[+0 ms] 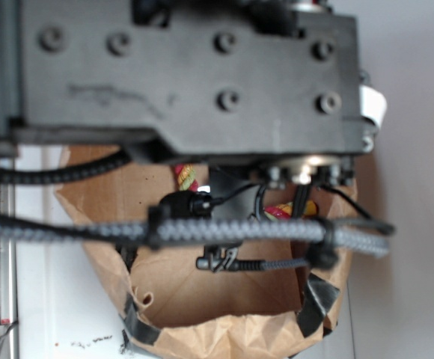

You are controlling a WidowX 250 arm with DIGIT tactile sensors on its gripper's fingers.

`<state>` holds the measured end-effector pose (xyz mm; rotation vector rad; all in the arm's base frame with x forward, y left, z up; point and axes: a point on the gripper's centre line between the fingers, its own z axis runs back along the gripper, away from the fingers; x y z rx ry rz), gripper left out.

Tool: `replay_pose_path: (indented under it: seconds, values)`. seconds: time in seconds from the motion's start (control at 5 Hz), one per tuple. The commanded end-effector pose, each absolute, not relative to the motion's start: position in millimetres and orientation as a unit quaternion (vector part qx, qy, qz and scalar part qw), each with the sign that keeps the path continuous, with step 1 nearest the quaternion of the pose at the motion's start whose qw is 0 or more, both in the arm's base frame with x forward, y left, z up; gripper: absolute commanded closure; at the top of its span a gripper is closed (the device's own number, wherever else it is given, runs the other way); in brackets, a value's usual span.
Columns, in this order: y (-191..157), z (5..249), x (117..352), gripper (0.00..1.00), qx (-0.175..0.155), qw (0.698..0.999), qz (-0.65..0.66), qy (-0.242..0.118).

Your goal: Grab the red paper.

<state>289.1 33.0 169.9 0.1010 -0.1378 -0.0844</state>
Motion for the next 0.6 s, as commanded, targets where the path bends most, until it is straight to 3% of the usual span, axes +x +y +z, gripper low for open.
replay_pose_path:
  seconds: [0.0, 0.2, 0.4]
  values:
    - [39.6, 189.6, 295.9, 0.0, 0.056, 0.993, -0.03, -0.099]
    - [39.6, 189.6, 295.9, 0.0, 0.056, 0.993, -0.03, -0.099]
    - [40.1, 168.7, 294.1, 0.0, 0.063, 0.992, -0.047, -0.103]
